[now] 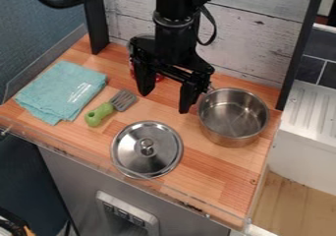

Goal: Mettre le couvercle en argent sur la casserole

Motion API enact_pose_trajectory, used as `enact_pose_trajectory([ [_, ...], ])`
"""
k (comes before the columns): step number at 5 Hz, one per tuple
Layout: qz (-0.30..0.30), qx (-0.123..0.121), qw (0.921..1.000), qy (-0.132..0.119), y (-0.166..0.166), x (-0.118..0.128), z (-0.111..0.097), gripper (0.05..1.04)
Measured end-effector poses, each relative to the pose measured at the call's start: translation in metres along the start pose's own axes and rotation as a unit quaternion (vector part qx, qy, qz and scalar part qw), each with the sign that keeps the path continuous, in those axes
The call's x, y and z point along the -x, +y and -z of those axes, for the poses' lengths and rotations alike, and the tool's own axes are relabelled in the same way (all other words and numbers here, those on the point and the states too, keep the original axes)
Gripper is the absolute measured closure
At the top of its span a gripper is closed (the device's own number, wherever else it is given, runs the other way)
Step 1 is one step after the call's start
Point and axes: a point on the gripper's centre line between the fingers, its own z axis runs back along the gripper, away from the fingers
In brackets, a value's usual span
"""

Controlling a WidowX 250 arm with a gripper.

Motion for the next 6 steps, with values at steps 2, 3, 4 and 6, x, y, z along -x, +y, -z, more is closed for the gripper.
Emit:
enact_pose_trajectory([
  [2, 0.048, 0.01, 0.9987, -0.012, -0.005, 0.005, 0.023, 0.082],
  [3, 0.048, -0.002, 0.9988, -0.011, -0.002, 0.018, 0.039, 0.082],
  [4, 0.045, -0.004, 0.9986, -0.026, 0.003, 0.028, 0.055, 0.082],
  [6, 0.034, 0.002, 0.999, -0.028, 0.008, 0.023, 0.083, 0.083],
])
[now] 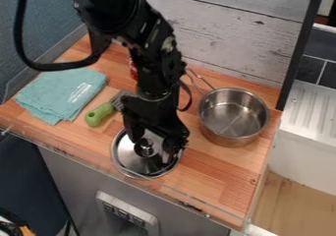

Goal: Mettre le couvercle en argent sur la casserole

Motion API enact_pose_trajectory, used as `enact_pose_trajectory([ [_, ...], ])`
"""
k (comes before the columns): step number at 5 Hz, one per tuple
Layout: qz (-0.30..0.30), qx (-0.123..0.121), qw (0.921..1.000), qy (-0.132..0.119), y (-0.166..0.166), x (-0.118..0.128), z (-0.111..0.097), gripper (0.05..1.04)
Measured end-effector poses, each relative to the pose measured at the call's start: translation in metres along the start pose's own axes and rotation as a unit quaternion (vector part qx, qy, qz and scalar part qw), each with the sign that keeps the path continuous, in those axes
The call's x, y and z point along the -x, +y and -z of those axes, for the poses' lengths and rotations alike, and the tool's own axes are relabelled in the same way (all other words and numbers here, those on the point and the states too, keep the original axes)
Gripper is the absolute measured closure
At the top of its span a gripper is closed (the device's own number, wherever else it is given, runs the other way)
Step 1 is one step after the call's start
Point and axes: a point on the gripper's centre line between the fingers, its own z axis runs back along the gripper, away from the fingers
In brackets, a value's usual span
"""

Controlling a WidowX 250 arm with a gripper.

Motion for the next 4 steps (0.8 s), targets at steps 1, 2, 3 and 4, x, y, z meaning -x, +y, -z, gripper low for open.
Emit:
enact_pose_trajectory([
  [1, -0.003, 0.011, 0.9999, -0.002, 0.003, -0.007, 0.004, 0.115],
  [2, 0.006, 0.014, 0.9999, 0.004, 0.002, -0.004, 0.004, 0.364],
  [3, 0.016, 0.02, 0.9995, 0.02, -0.002, 0.004, 0.001, 0.658],
  [4, 0.021, 0.022, 0.9993, 0.023, -0.002, 0.008, -0.007, 0.799],
])
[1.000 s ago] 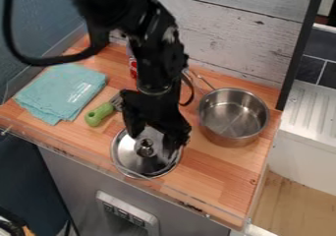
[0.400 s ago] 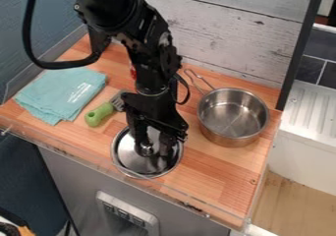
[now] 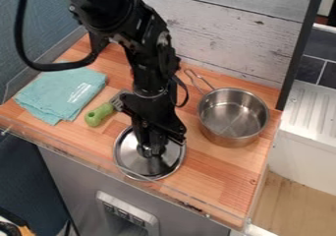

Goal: Mettre le couvercle en argent sur la casserole

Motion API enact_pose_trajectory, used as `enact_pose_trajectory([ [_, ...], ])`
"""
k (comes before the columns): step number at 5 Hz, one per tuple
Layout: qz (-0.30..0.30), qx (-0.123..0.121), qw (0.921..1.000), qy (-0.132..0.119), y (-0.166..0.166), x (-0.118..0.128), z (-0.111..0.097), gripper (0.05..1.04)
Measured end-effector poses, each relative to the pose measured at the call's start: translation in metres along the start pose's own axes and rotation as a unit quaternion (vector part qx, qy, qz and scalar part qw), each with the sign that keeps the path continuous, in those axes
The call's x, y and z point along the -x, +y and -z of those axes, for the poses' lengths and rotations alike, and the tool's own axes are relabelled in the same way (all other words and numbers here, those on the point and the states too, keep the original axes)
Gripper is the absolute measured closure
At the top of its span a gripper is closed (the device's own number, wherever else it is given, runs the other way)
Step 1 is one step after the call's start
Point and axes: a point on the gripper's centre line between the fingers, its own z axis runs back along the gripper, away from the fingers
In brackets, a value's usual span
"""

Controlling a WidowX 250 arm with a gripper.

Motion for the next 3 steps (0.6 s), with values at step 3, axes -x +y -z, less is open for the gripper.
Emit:
enact_pose_trajectory([
  [3, -0.01, 0.047, 0.9988, -0.004, -0.015, -0.034, -0.044, 0.799],
])
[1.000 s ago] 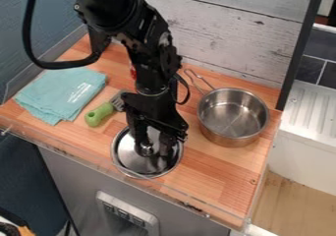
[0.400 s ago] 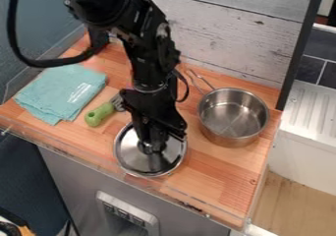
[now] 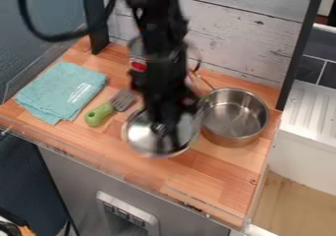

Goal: Mettre le couvercle en argent sur la casserole

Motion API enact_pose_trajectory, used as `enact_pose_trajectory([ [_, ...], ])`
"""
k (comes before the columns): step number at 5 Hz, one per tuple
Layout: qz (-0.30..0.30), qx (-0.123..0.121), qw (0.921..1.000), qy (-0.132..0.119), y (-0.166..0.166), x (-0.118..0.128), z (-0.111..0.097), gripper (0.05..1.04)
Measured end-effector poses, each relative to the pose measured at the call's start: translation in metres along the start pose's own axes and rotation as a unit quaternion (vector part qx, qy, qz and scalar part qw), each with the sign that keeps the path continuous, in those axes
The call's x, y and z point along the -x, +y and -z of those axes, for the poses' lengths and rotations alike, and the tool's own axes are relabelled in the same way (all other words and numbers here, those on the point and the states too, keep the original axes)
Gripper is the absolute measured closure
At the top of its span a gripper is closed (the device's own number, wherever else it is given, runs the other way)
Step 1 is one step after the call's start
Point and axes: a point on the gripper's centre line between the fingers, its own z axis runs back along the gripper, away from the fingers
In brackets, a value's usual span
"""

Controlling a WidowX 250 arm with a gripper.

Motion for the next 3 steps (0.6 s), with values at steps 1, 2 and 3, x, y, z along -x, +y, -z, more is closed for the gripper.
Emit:
enact_pose_trajectory([
  [1, 0.023, 0.001, 0.9996, -0.015, -0.028, -0.03, -0.017, 0.799],
  [2, 0.037, 0.004, 0.9993, -0.004, -0.04, -0.048, -0.003, 0.799],
  [3, 0.041, -0.012, 0.9991, -0.005, -0.041, -0.063, 0.01, 0.799],
])
